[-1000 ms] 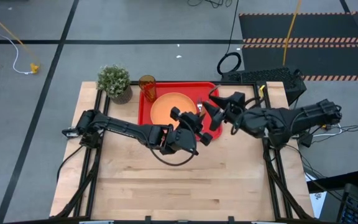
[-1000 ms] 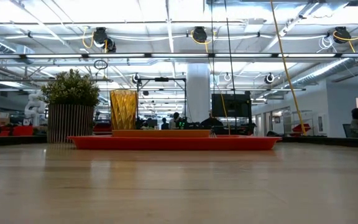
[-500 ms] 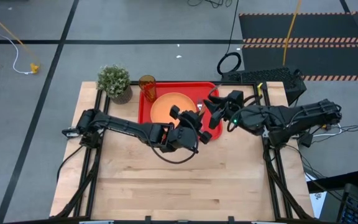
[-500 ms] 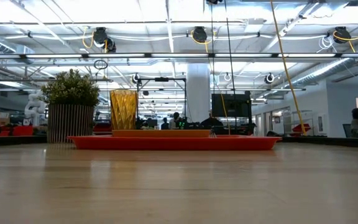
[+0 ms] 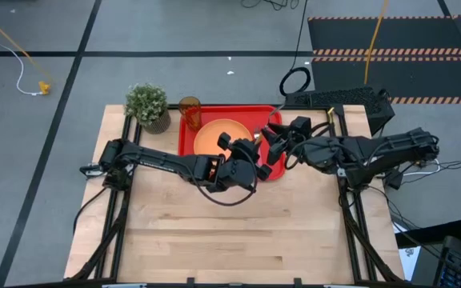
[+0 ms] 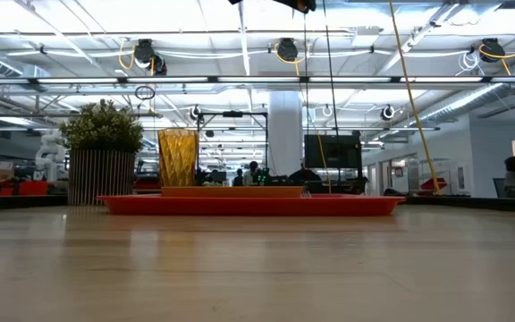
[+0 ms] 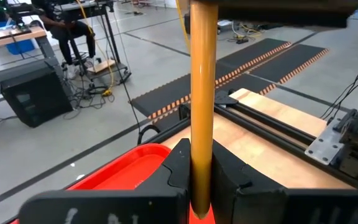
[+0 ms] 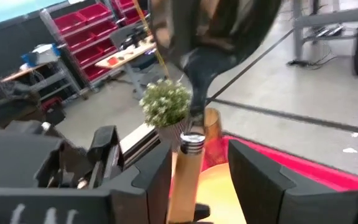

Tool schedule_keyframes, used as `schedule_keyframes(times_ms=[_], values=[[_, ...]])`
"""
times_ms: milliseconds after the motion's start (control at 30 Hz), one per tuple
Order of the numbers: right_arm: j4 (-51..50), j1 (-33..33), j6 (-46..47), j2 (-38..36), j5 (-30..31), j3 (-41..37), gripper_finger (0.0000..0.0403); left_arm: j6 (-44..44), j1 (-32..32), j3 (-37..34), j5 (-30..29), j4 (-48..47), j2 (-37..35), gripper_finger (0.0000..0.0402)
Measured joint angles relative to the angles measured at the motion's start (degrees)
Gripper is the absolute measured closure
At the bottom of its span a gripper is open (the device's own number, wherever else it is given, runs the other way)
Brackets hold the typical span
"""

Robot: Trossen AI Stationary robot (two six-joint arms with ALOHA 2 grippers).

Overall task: Pick and place plate/cup/fork/spoon on tray
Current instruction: Put the yellow spoon on the red tray

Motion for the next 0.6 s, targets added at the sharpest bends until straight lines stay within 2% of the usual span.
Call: schedule_keyframes(times_ms=[233, 600], values=[[0.12, -1.64, -0.09, -0.06, -4.01, -0.03, 0.0271, -0.5, 0.0, 0.0, 0.0, -0.14, 0.0, 0.0376], [-0.79, -1.91, 2.02, -0.06, -4.43, -0.03, 0.0319, -1.42, -0.02, 0.0, 0.35, -1.09, 0.0, 0.0376]])
